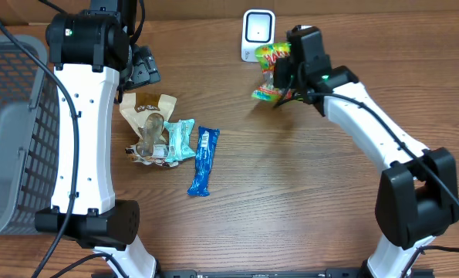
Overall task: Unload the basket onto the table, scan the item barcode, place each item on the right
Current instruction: 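Carry the Haribo bag with the right gripper over the white scanner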
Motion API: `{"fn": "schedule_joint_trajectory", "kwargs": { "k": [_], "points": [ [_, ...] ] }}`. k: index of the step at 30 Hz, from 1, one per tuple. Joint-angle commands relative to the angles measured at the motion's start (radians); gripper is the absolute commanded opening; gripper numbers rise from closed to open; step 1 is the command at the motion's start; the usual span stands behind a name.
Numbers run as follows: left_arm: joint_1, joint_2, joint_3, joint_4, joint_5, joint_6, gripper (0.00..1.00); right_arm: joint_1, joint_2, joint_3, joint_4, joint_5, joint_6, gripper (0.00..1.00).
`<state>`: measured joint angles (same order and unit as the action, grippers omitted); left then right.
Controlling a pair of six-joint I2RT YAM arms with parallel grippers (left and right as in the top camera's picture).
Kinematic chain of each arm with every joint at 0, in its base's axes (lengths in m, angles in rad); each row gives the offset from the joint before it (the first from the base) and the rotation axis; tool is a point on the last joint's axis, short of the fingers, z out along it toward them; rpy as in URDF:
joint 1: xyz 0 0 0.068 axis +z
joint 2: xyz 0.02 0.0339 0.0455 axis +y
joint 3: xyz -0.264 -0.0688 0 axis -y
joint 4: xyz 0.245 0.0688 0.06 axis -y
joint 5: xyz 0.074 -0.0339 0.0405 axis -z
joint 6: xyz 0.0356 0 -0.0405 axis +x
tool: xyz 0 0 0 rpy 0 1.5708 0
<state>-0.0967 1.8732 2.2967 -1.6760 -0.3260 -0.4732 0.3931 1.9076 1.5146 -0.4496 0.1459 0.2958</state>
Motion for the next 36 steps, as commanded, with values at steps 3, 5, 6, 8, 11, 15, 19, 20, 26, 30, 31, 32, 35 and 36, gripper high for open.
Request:
{"fn": "schedule_joint_trajectory", "kwargs": {
  "k": [3,5,6,8,11,15,19,20,26,30,31,32,35,36],
  "points": [
    [-0.003,0.007,-0.004,0.001,-0.013,-0.025,1.00,0.040,-0.023,0.026,0.080,0.245,0.011,0.04],
    [-0.003,0.007,-0.004,0.001,-0.013,-0.025,0.99,0.046,-0.023,0.026,0.087,0.267,0.011,0.04],
    [-0.003,0.007,-0.004,0.001,-0.013,-0.025,1.00,0.047,-0.023,0.026,0.093,0.275,0.011,0.04],
    [-0.003,0.007,-0.004,0.001,-0.013,-0.025,1.00,0.046,-0.023,0.026,0.113,0.284,0.011,0.04],
    [-0.003,0.007,-0.004,0.001,-0.013,-0.025,1.00,0.046,-0.023,0.026,0.150,0.288,-0.019,0.04],
    [-0.003,0.007,-0.004,0.001,-0.013,-0.025,1.00,0.046,-0.023,0.026,0.185,0.290,-0.042,0.04],
    [-0.003,0.007,-0.004,0.001,-0.013,-0.025,1.00,0.046,-0.023,0.026,0.230,0.291,-0.078,0.04],
    [-0.003,0.007,-0.004,0.001,-0.013,-0.025,1.00,0.046,-0.023,0.026,0.238,0.291,-0.085,0.04],
    [-0.003,0.007,-0.004,0.001,-0.013,-0.025,1.00,0.047,-0.023,0.026,0.164,0.291,-0.078,0.04],
    [-0.003,0.007,-0.004,0.001,-0.013,-0.025,1.00,0.049,-0.023,0.026,0.120,0.267,-0.056,0.04],
    [-0.003,0.007,-0.004,0.001,-0.013,-0.025,1.00,0.051,-0.030,0.027,0.085,0.219,-0.056,0.04],
    [-0.003,0.007,-0.004,0.001,-0.013,-0.025,0.99,0.051,-0.035,0.034,0.036,0.157,-0.056,0.04],
    [-0.003,0.007,-0.004,0.001,-0.013,-0.025,1.00,0.048,-0.037,0.079,-0.181,-0.031,0.036,0.04],
    [-0.003,0.007,-0.004,0.001,-0.013,-0.025,1.00,0.043,-0.037,0.094,-0.252,-0.076,0.074,0.04]
  ]
}}
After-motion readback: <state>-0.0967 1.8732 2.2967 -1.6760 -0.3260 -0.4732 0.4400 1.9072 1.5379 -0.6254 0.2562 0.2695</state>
